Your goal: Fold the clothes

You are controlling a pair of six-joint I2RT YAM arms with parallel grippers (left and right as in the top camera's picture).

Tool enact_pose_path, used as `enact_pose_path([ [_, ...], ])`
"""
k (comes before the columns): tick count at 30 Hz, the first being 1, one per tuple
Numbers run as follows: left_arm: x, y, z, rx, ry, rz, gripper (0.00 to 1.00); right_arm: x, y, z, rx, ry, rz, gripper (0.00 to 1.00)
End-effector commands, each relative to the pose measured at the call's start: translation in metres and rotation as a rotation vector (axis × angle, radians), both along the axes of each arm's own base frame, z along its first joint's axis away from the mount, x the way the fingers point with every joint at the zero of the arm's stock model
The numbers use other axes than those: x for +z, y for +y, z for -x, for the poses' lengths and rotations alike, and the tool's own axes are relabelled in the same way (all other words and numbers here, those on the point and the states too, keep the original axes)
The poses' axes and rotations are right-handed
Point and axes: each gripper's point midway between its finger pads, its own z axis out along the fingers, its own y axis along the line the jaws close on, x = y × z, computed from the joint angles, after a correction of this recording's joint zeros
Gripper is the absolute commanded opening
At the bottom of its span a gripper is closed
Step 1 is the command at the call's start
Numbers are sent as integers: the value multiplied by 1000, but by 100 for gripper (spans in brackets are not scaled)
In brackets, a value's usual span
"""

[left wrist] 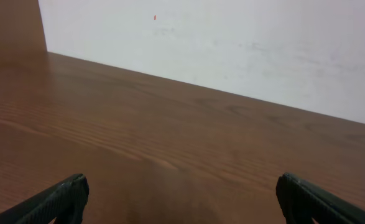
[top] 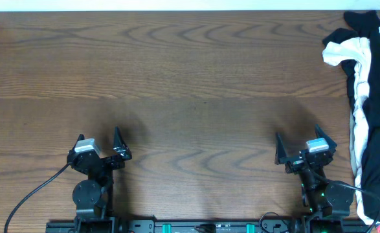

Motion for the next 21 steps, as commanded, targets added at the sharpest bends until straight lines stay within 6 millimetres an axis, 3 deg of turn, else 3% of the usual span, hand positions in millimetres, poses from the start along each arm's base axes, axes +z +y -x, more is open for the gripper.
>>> enact_pose_path([
  [1,-20,-5,0,-24,61,28,98,-6,-5,-2,-33,32,-36,99],
  [8,-29,-8,1,-22,135,129,98,-5,-28,-9,-176,114,-103,99],
  [12,-8,-25,-1,-116,159,151,98,8,-32,-15,-199,184,-110,99],
  [15,8,-26,1,-122,215,161,98,15,-31,-18,-202,285,-112,99],
  [21,12,-28,8,-109,457,180,98,29,-34,-14,-242,580,-117,99],
])
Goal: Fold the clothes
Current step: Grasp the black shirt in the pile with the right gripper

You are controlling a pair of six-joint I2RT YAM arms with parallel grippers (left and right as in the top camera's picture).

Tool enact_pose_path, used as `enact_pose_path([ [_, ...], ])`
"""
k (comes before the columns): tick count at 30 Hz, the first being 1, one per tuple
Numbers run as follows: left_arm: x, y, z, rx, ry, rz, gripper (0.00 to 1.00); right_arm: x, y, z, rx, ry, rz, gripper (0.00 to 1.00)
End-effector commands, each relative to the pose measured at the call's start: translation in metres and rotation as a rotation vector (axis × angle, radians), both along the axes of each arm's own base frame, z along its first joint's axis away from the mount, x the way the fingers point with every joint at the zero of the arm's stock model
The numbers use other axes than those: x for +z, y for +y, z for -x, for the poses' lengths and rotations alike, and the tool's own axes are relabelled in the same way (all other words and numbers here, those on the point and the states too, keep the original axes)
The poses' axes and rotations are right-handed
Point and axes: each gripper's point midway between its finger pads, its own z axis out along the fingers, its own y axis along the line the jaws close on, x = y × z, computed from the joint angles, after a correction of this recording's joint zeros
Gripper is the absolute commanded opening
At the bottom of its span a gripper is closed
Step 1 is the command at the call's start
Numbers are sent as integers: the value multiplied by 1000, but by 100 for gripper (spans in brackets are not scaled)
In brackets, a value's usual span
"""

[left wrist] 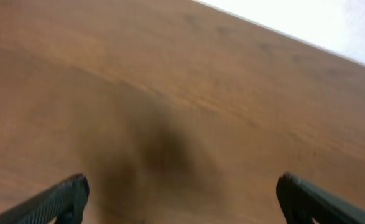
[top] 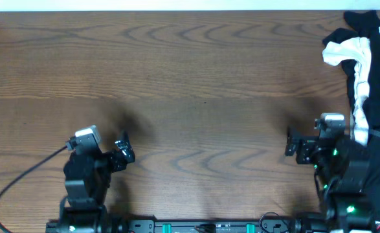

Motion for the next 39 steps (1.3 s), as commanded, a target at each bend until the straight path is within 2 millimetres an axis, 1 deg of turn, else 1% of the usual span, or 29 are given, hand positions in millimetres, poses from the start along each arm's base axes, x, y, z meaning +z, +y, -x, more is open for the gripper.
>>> enact_pose_path([
  [1,15,-7,0,-32,94,26,98,31,-3,-7,-32,61,-15,99],
  [4,24,-17,5,-76,205,60,98,44,1,-8,-11,136,-35,99],
  [7,31,-17,14,-79,334,60,98,52,10,-7,29,187,-63,99],
  [9,36,-17,20,-78,397,63,98,54,10,-2,37,215,-55,99],
  [11,40,-18,28,-78,463,69,98,53,1,2,-17,234,-34,99],
  [12,41,-18,33,-78,493,70,98,53,-8,4,-78,244,-33,99],
  [16,48,-18,35,-77,497,70,98,51,-33,5,-232,270,-17,99],
  [19,51,-18,32,-78,478,69,98,47,-71,8,-426,304,36,99],
  [22,51,-18,32,-78,478,69,98,35,-109,18,-627,362,58,99],
  [25,51,-18,32,-78,479,69,98,18,-135,34,-789,444,22,95],
  [28,51,-18,32,-78,478,69,98,-4,-153,44,-903,531,-25,94],
  [32,53,-18,29,-78,463,68,98,-30,-171,57,-981,660,-38,94],
  [33,54,-18,27,-78,457,68,98,-35,-175,60,-997,683,-37,92],
  [35,56,-18,25,-79,445,67,98,-45,-181,62,-1015,722,-44,81],
  [38,57,-18,23,-79,436,67,98,-60,-188,65,-1038,783,-47,68],
  [39,57,-18,23,-79,435,66,98,-64,-190,66,-1045,802,-42,62],
])
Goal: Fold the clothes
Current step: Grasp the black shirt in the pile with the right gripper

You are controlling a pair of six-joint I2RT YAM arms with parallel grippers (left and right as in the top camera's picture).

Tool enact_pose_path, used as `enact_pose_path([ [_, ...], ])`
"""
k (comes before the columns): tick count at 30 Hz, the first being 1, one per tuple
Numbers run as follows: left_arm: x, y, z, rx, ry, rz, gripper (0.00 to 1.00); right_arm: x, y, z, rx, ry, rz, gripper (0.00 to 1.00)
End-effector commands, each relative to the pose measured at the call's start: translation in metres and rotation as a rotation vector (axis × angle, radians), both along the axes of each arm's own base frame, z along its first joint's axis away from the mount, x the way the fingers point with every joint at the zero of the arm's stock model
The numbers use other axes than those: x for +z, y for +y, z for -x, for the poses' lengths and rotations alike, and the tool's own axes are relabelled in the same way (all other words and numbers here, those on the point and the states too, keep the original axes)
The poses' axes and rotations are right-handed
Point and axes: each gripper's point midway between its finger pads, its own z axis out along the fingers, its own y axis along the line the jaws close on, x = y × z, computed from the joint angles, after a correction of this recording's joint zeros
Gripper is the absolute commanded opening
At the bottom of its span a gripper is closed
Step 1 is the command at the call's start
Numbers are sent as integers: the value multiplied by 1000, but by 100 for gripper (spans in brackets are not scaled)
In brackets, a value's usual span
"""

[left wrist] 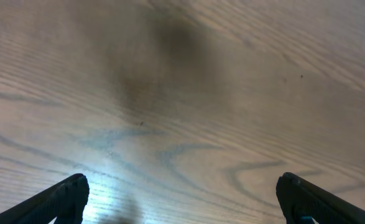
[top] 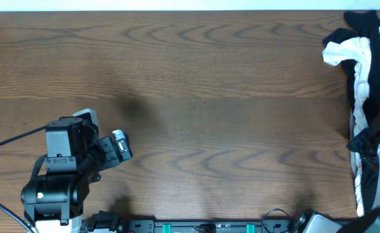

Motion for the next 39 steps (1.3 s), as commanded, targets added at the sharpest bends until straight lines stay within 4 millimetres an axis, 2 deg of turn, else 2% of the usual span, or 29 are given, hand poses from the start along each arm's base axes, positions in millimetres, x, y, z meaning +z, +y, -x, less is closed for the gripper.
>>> enact_pose_path([
  [1,9,-2,-3,-12,-25,1,98,-10,-13,5,-51,47,14,56],
  [3,9,-2,-4,-12,-29,0,98,-18,-17,4,-64,61,5,50],
  [5,10,-2,-5,-12,-34,0,98,-24,-19,5,-73,78,-5,49],
  [7,11,-2,-6,-12,-41,0,98,-29,-21,6,-80,89,-13,42],
  [13,11,-2,-7,-12,-44,0,98,-32,-24,2,-82,80,-7,27],
  [16,11,-2,-7,-12,-44,0,98,-31,-25,1,-82,74,-4,16],
  [18,11,-2,-7,-12,-45,0,98,-31,-26,0,-82,68,-2,1],
  [22,11,-2,-7,-12,-44,0,98,-33,-23,-3,-79,55,-17,1],
  [26,11,-2,-7,-12,-45,0,98,-26,-11,-25,6,-26,-90,1],
  [29,11,-2,-7,-12,-45,0,98,5,-1,-50,121,-123,-95,1],
  [32,13,-2,-9,-12,-56,0,98,54,21,-83,298,-272,-86,1],
  [34,15,-2,-11,-12,-66,0,98,92,46,-103,444,-383,-82,1],
  [36,15,-2,-12,-12,-72,0,98,135,82,-120,605,-513,-79,1],
  [39,16,-2,-13,-12,-75,0,98,178,134,-131,784,-648,-90,1],
])
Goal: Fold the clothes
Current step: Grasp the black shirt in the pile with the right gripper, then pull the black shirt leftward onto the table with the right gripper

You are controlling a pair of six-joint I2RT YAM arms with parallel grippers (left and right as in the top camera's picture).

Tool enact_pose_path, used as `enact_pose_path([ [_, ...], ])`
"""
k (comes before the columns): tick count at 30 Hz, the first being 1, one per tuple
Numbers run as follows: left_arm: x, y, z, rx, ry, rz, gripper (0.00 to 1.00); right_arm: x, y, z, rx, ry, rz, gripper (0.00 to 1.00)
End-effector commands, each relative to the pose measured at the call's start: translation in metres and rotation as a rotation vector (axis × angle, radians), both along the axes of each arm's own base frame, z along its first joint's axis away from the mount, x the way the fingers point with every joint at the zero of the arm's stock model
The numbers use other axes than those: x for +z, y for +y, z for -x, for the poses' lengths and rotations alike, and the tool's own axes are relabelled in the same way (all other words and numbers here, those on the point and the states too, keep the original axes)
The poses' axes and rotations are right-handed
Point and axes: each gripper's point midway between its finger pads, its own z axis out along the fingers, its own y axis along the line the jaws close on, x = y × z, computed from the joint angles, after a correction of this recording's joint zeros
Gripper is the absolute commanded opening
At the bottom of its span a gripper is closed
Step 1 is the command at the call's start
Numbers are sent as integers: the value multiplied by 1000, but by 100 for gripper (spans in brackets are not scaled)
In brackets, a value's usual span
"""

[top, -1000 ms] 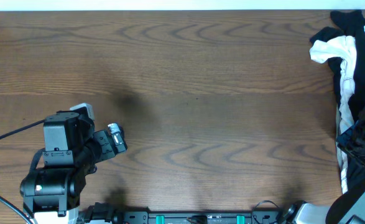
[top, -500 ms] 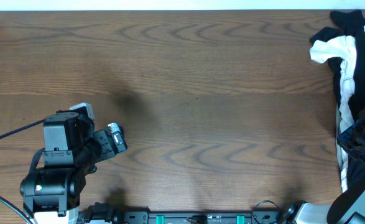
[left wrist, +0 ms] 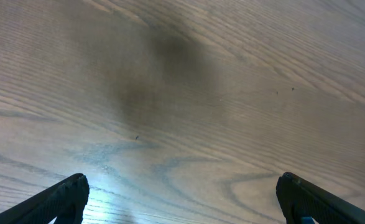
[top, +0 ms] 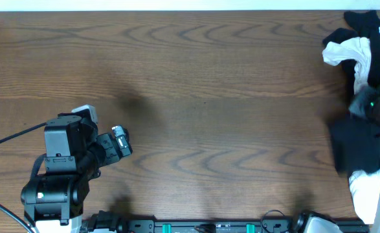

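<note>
A heap of black and white clothes (top: 364, 45) lies at the table's far right. A black garment (top: 353, 145) spreads out from it toward the middle, with white cloth (top: 366, 189) below it. My right gripper (top: 369, 105) is down among the black cloth at the right edge, and its fingers are lost against the fabric. My left gripper (top: 120, 144) hovers over bare wood at the lower left, far from the clothes. In the left wrist view my left gripper (left wrist: 182, 202) stands wide open with nothing but wood between the fingertips (left wrist: 67, 193).
The brown wooden table (top: 196, 77) runs the full width of the overhead view. The arm bases and a black cable (top: 8, 139) sit along the front edge at the left. A white wall strip borders the far edge.
The right arm has moved up along the right edge into the clothes. The black garment now spreads further left onto the table. The left arm has barely shifted.
Both arms first rested low at the front edge with open fingers, clothes untouched at the right. Then both had risen, the left wrist camera tilting down onto the wood. The right arm then stood at the clothes' edge, and now the black garment lies displaced leftward.
</note>
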Motion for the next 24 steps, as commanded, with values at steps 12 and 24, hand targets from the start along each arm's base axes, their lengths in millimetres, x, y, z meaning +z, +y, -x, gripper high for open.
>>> enact_pose_path([
  [12,9,-1,-3,-9,-24,-2,98,13,239,-17,760,-61,-118,1],
  [24,8,-1,-3,-9,-23,-2,99,-55,326,-59,933,-8,-123,1],
])
